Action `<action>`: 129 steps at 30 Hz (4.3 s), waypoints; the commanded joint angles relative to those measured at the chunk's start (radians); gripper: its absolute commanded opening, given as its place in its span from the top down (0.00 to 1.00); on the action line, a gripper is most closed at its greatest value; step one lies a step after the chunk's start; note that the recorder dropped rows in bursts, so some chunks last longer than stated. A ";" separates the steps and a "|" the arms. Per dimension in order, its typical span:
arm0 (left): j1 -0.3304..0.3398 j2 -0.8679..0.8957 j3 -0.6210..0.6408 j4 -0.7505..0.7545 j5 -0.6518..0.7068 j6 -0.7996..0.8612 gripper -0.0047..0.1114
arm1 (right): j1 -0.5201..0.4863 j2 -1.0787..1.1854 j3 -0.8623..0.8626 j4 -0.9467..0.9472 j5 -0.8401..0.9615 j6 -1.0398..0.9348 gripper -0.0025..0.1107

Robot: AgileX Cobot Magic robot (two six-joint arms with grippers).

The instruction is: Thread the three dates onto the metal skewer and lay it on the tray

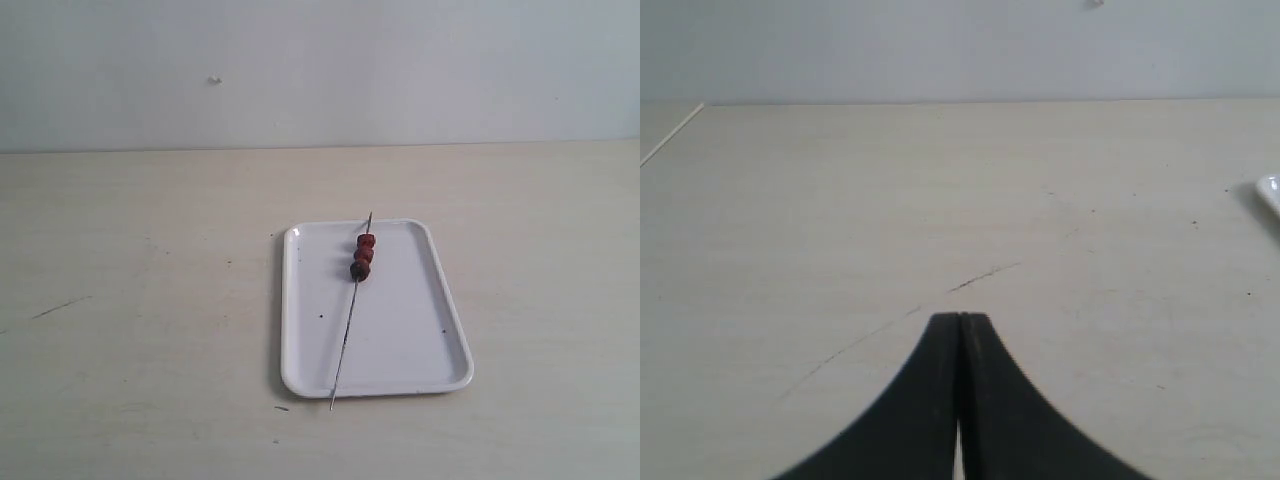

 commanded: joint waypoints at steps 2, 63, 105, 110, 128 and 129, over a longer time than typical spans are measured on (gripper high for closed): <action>0.002 -0.006 0.003 0.004 -0.005 0.001 0.95 | -0.005 -0.007 0.004 -0.002 0.000 -0.001 0.98; 0.002 -0.006 0.003 0.004 -0.005 0.003 0.95 | -0.213 -0.079 0.183 -0.002 0.039 -0.288 0.98; 0.002 -0.006 0.003 0.004 -0.005 0.004 0.95 | -0.213 -0.079 0.183 -0.003 0.039 -0.288 0.98; 0.002 -0.006 0.003 0.004 -0.005 0.004 0.95 | -0.213 -0.079 0.183 -0.003 0.039 -0.288 0.98; 0.002 -0.006 0.003 0.004 -0.005 0.004 0.95 | -0.213 -0.079 0.183 -0.003 0.039 -0.288 0.98; 0.002 -0.006 0.003 0.004 -0.005 0.004 0.95 | -0.213 -0.079 0.183 -0.003 0.039 -0.288 0.98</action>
